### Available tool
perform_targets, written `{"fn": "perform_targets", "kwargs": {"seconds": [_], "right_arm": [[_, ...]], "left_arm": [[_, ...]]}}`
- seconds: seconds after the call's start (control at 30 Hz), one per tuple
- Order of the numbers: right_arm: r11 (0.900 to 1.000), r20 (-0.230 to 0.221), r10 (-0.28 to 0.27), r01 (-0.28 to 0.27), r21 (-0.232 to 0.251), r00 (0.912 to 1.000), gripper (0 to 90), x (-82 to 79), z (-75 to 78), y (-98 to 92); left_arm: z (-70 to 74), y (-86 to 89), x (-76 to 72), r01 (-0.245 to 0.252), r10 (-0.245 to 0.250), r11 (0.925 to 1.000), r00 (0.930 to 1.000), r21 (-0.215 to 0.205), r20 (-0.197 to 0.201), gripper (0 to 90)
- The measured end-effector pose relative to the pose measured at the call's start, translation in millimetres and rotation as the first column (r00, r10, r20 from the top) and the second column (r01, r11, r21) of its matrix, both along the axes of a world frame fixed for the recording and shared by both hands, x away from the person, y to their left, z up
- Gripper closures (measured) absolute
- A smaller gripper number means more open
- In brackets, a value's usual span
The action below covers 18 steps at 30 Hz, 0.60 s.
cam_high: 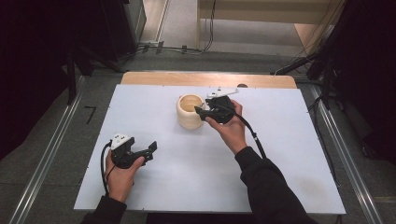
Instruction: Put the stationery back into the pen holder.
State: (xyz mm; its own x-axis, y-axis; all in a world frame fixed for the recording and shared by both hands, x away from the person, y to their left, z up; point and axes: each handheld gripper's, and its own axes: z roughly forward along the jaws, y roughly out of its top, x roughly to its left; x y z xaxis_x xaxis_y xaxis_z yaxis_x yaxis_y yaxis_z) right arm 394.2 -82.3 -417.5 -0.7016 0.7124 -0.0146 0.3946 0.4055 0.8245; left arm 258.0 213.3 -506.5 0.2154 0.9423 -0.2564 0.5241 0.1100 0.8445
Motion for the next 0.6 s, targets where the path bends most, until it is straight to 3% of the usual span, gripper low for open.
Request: {"fn": "perform_targets", "kwargs": {"seconds": [0.07,0.33,0.6], "right_arm": [[1.0,-0.002,0.001,-0.001,0.008,1.0,33.4,-0.8,-1.8,0.1],[1.0,-0.011,0.003,-0.003,-0.004,0.9999,24.0,-4.5,-9.6,-3.7],[1.0,-0.023,-0.006,0.006,-0.016,0.9997,19.6,-5.3,-17.4,-7.2]], "left_arm": [[0.0,0.0,0.0,0.0,0.0,1.0,1.0,0.0,0.001,5.4],[-0.5,-0.4,0.3,0.004,-0.004,1.0,1.0,0.003,-0.001,5.4],[-0.8,-1.0,0.5,0.003,-0.003,1.0,1.0,0.004,-0.002,5.4]]}}
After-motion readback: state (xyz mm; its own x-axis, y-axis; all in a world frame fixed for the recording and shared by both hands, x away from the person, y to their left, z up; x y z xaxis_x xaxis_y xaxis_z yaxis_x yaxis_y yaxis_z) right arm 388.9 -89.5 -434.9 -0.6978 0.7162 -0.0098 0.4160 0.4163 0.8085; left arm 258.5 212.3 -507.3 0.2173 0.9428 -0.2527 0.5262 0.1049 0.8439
